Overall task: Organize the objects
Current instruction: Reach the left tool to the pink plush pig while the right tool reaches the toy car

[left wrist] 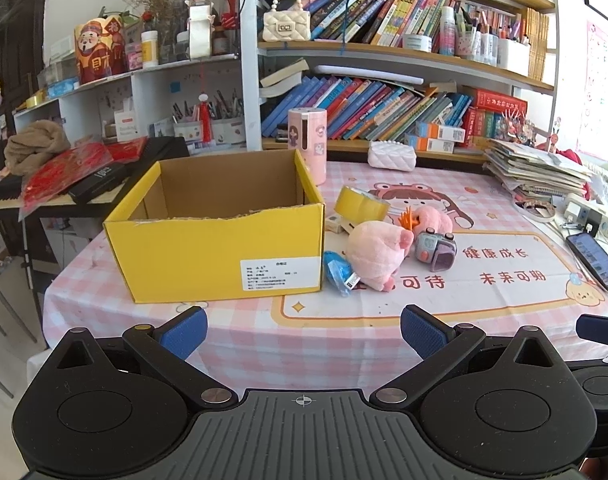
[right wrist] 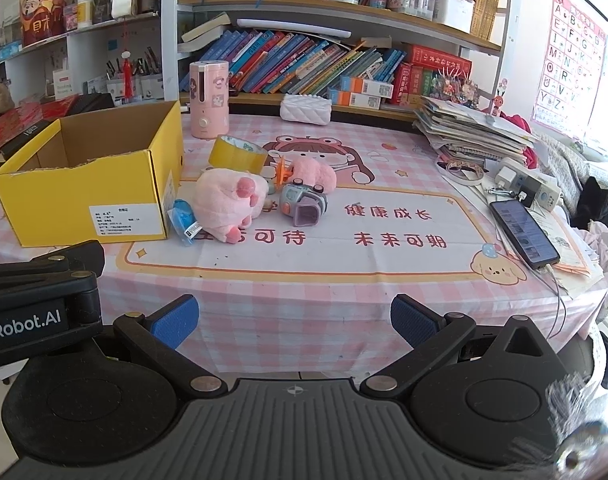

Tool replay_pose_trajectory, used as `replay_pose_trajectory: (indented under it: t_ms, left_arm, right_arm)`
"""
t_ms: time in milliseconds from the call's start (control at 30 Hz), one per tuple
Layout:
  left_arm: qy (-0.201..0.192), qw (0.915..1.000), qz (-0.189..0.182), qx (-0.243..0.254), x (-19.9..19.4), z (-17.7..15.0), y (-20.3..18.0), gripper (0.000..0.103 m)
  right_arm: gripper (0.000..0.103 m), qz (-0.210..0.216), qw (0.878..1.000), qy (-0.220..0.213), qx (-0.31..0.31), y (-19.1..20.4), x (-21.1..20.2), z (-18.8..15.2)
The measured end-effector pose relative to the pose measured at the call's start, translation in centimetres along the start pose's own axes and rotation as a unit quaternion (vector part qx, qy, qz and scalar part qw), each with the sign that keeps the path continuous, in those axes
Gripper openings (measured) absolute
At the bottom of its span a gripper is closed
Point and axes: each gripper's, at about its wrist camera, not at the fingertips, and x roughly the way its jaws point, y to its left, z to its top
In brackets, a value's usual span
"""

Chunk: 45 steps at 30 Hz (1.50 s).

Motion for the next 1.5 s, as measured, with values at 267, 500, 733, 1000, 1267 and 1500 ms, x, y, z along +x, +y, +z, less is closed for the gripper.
replay_pose_trajectory:
  t_ms: [267, 500, 733, 1000, 1267, 1500]
  left_arm:
    - [0.015, 0.9999, 0.004, -0.003, 1.5, 0.2, -0.8, 0.103]
    - [0.016, 0.9998, 0.01, -0.007, 3.3, 1.4, -1.7, 0.103]
    - [0.025, 0.9994, 0.021, -0.013, 5.5, 2.4, -2.6, 0.103]
    - [0.04, 0.9978, 0.043, -0.03, 8.2, 3.4, -3.6, 0.103]
    - [0.054, 0.9964, 0.057, -0.033, 10.2, 4.0, -4.7, 0.102]
    - [0.076, 0.9955, 0.055, -0.017, 12.0, 4.6, -6.5, 0.08]
  right_arm:
    - [0.103, 0.005, 1.0, 0.014, -0.005, -0.4, 1.6, 0.2]
    - [0.103, 0.018, 1.0, 0.01, -0.02, -1.4, 3.7, 1.5]
    - [0.101, 0.028, 0.999, 0.012, -0.041, -2.7, 6.5, 3.3]
    - [0.1, 0.046, 0.997, 0.028, -0.054, -4.3, 10.4, 5.2]
    - [0.067, 0.045, 0.997, 0.044, -0.039, -7.2, 14.2, 7.3]
    - [0.059, 0.087, 0.995, 0.052, -0.022, -9.0, 17.1, 9.1]
